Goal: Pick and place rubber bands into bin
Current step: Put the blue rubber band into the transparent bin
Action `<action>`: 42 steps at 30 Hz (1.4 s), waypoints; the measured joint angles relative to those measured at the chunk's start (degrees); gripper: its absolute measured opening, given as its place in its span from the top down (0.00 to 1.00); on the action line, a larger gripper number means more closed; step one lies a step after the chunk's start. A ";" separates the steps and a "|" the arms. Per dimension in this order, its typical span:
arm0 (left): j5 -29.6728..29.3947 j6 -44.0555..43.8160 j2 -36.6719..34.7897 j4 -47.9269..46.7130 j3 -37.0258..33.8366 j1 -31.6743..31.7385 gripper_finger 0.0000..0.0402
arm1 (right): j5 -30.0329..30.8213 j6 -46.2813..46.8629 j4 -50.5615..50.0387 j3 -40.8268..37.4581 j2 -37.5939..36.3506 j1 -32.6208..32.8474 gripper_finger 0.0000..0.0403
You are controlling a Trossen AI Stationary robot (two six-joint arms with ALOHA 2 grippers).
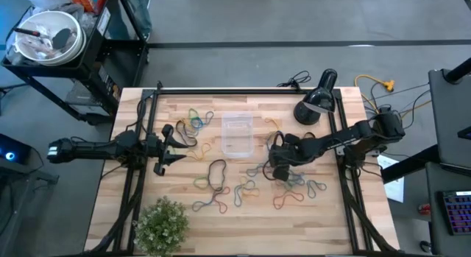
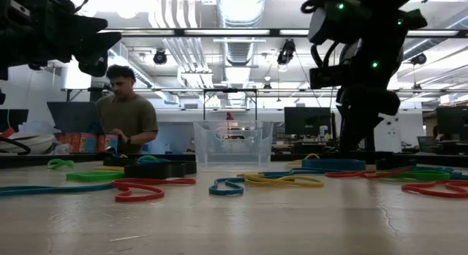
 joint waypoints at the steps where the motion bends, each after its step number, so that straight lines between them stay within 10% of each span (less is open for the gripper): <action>1: -0.02 -0.01 0.00 0.00 0.00 0.00 0.64 | 0.01 -0.45 0.04 -0.02 -0.01 -0.51 0.60; 42: -0.33 -0.08 0.09 -0.02 0.00 0.00 0.64 | -7.20 -2.32 7.11 -4.20 0.02 -5.76 0.77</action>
